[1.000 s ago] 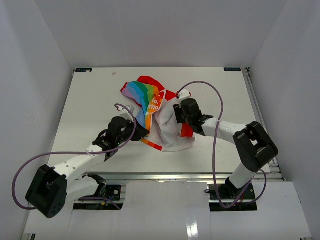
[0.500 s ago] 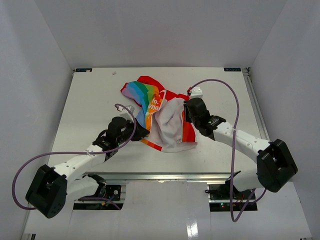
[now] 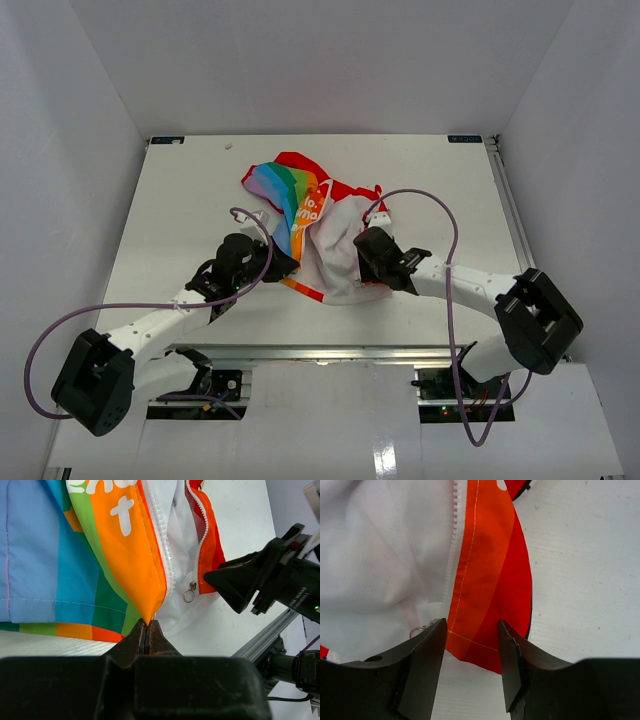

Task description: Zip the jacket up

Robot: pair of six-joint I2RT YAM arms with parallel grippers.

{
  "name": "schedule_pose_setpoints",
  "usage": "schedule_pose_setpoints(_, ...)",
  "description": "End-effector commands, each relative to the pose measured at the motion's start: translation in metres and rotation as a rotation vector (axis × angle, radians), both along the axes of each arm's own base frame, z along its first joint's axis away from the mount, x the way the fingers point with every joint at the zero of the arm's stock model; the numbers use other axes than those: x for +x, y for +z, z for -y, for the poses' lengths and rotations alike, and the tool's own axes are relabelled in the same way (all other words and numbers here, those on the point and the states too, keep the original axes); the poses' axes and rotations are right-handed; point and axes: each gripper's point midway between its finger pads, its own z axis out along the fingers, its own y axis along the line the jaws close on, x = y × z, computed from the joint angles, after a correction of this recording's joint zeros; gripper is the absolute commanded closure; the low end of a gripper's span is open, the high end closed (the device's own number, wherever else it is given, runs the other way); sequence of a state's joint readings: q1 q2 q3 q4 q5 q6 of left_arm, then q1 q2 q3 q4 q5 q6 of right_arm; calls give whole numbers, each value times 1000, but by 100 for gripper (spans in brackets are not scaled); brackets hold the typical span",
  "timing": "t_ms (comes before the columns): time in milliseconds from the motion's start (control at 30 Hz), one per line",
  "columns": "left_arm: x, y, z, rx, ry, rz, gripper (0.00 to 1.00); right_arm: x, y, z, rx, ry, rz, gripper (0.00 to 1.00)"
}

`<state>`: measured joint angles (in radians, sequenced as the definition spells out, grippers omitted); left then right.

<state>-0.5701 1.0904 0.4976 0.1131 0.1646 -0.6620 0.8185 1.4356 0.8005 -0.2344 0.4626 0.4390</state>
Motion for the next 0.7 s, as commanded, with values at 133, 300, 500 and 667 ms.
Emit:
schedule_pose_setpoints(133, 3, 9, 3, -7, -9, 26, 100, 1, -29, 7, -53, -46, -37, 49)
schedule_pose_setpoints(300, 3, 8, 3, -5, -8, 25, 100, -1, -33, 7, -38, -39, -38, 51)
schedule_pose_setpoints(500, 2, 9, 3, -6, -10, 25, 100, -5, -29, 9, -20, -43, -32, 52)
schedule_pose_setpoints(667, 2, 11, 3, -10, -11, 29, 100, -5, -20, 12, -19, -47, -20, 51)
